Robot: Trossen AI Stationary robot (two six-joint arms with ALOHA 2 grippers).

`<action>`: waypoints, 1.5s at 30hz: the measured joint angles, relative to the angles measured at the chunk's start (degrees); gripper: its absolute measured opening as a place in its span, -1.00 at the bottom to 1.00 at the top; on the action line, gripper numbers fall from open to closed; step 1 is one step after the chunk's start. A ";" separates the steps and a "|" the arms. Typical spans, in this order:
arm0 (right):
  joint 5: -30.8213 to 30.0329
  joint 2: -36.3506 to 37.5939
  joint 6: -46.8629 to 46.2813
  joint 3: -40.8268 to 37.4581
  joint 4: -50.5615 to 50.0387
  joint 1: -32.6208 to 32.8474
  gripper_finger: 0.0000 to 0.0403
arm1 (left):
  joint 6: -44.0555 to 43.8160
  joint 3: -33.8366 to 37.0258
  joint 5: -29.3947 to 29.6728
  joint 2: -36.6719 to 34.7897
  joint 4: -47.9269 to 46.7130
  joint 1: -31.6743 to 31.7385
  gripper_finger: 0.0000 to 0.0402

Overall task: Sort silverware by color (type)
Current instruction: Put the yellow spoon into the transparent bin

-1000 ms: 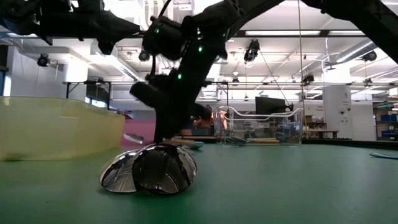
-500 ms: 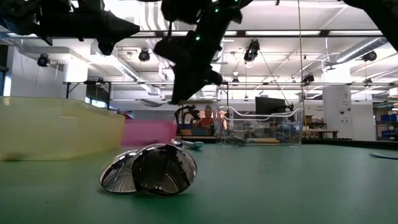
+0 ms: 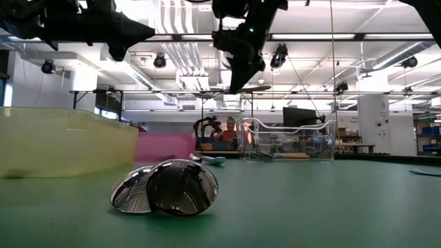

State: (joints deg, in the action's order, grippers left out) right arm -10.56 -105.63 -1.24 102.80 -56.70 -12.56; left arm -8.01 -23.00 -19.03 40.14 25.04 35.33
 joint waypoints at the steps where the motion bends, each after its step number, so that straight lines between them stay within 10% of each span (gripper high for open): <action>1: -0.01 0.17 1.69 0.00 -0.60 -0.90 -0.78 | 0.01 0.00 0.01 0.00 0.00 0.00 -0.94; 25: -3.13 1.43 13.89 -0.01 -21.87 -19.29 -0.78 | 1.48 0.00 0.21 0.00 -0.02 0.02 -0.94; 45: -4.87 -1.36 29.44 -1.72 -20.68 -23.56 -0.78 | 1.53 0.00 0.55 0.02 -0.20 0.02 -0.94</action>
State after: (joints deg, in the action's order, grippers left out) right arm -15.43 -106.99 28.21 101.08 -77.38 -36.11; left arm -6.48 -23.00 -18.48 40.16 24.84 35.35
